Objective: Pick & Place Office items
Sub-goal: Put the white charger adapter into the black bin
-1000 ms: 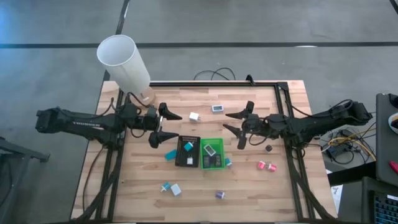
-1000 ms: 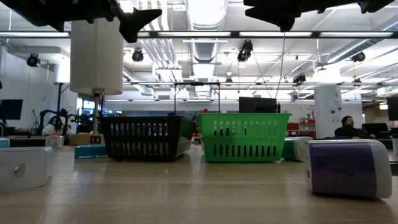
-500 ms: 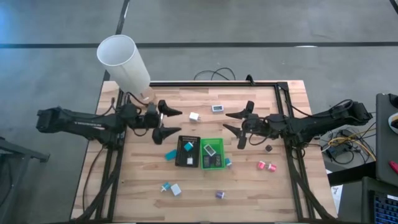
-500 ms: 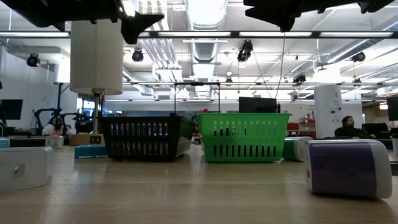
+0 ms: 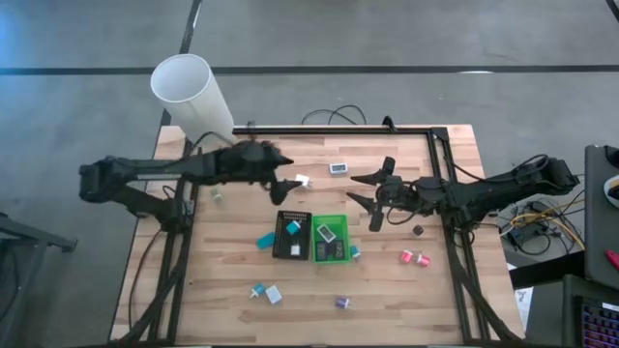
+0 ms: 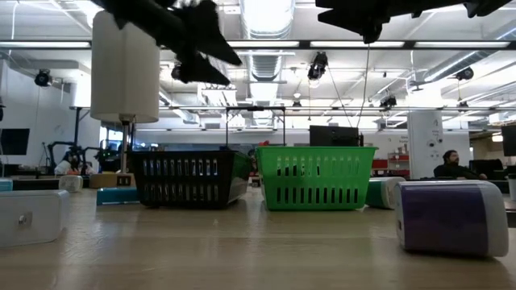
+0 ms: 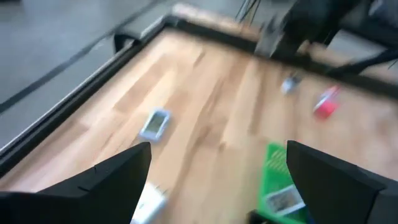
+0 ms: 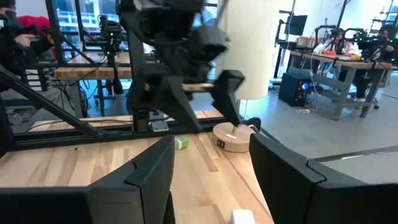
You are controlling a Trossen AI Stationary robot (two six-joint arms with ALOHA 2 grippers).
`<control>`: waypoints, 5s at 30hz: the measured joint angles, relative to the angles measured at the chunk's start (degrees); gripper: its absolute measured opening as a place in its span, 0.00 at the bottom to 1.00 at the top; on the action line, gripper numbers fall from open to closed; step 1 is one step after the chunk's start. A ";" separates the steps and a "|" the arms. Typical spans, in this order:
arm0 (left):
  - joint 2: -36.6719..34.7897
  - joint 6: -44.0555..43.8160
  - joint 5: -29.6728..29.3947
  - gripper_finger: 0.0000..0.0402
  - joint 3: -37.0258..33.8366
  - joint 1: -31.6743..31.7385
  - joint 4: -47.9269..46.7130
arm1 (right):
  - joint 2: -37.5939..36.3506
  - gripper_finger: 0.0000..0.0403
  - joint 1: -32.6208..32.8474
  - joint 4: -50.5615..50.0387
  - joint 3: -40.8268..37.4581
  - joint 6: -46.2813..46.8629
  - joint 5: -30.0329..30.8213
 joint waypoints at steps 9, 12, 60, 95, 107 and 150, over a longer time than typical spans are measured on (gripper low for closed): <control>18.05 8.36 2.92 0.93 17.77 6.62 -13.87 | -0.05 0.51 0.00 -0.31 0.00 -0.11 -0.02; 23.78 9.88 6.28 0.93 23.24 8.55 -15.71 | -0.54 0.51 0.00 -0.64 0.00 -0.11 -0.04; 52.58 25.11 10.94 0.93 59.09 10.65 -57.16 | -6.80 0.51 0.00 -12.58 0.02 1.17 0.02; 52.00 41.22 1.10 0.93 48.40 8.18 -52.49 | -8.24 0.51 -0.47 -15.64 -0.11 -2.93 0.20; 52.00 40.82 1.51 0.92 43.80 8.19 -48.56 | -8.24 0.51 -0.63 -15.61 -0.11 -2.92 0.10; 15.70 17.14 -4.49 0.42 20.85 -12.39 -42.50 | -8.20 0.51 -0.79 -18.34 -0.17 -2.93 0.11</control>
